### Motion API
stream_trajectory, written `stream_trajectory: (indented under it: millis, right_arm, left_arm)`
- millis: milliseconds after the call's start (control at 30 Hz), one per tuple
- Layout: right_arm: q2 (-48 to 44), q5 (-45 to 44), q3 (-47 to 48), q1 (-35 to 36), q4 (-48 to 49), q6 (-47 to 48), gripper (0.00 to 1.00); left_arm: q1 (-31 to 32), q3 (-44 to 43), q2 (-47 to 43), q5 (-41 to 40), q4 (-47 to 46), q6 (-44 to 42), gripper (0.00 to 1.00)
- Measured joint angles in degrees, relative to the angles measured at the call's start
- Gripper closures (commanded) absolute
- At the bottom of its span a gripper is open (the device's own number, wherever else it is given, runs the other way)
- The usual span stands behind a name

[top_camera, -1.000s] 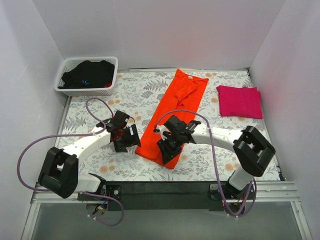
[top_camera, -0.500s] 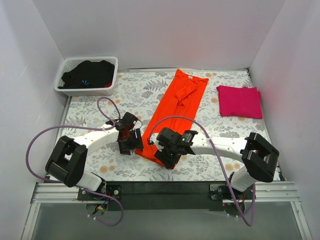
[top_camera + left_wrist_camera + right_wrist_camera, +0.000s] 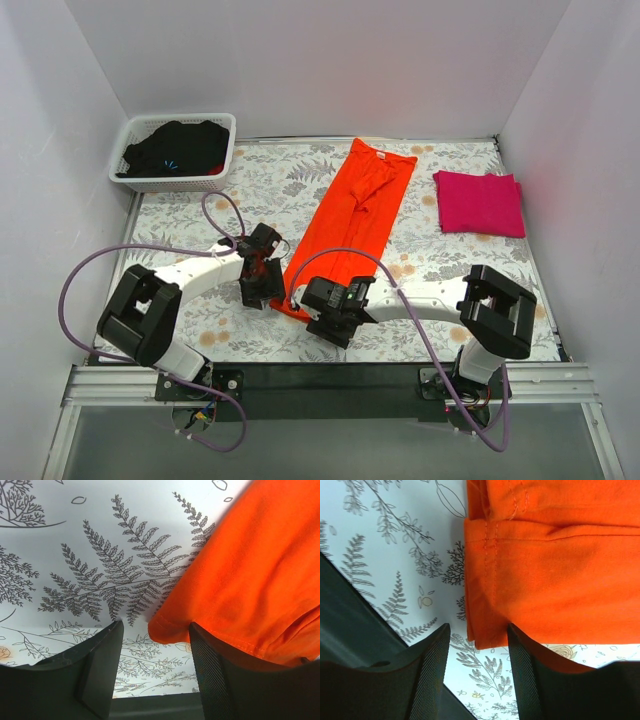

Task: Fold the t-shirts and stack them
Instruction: Fold the tshirt

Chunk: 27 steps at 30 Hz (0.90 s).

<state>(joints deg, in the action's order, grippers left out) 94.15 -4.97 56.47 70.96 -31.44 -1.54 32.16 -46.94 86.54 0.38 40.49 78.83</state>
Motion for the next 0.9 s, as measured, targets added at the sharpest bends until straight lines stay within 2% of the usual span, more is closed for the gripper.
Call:
stream_trajectory:
  millis: [133, 267, 333, 367, 400, 467, 500, 633, 800, 900]
  right_arm:
    - [0.9, -1.8, 0.0, 0.7, -0.1, -0.2, 0.58]
    - [1.2, -3.5, 0.1, 2.3, -0.1, -0.3, 0.69]
    - [1.6, -4.3, 0.6, 3.1, -0.3, -0.3, 0.74]
    - [1.9, -4.8, 0.9, 3.5, -0.5, -0.2, 0.81]
    - [2.2, -5.2, 1.2, 3.9, -0.8, 0.1, 0.85]
    - [2.9, -6.3, 1.9, 4.4, -1.2, 0.3, 0.95]
    - [3.2, -6.6, 2.2, 4.5, -1.6, 0.4, 0.97]
    - [3.7, -7.0, 2.9, 4.5, -2.3, 0.6, 0.99]
    - [3.8, -6.2, 3.2, 4.5, -2.7, 2.2, 0.99]
    - [3.8, -2.8, 3.7, 4.2, -3.2, 4.2, 0.99]
  left_arm:
    - [0.0, -0.5, 0.7, -0.1, 0.5, -0.2, 0.52]
    - [0.0, -0.8, 1.2, -0.3, 0.9, -0.5, 0.55]
    - [0.0, -0.9, 1.4, -0.4, 1.2, -0.7, 0.60]
    - [0.0, -0.9, 1.4, -0.4, 1.3, -0.7, 0.63]
    - [0.0, -0.9, 1.4, -0.4, 1.3, -0.8, 0.70]
    - [0.0, -0.9, 1.6, -0.4, 1.2, -0.9, 0.76]
    - [0.0, -0.9, 1.7, -0.4, 1.1, -0.9, 0.80]
    - [0.0, -0.9, 2.1, 0.6, 0.2, -0.7, 1.00]
    - [0.1, -0.8, 1.7, 0.4, 0.2, -0.4, 1.00]
    - [0.3, -0.8, 1.0, -0.8, 1.2, 0.3, 1.00]
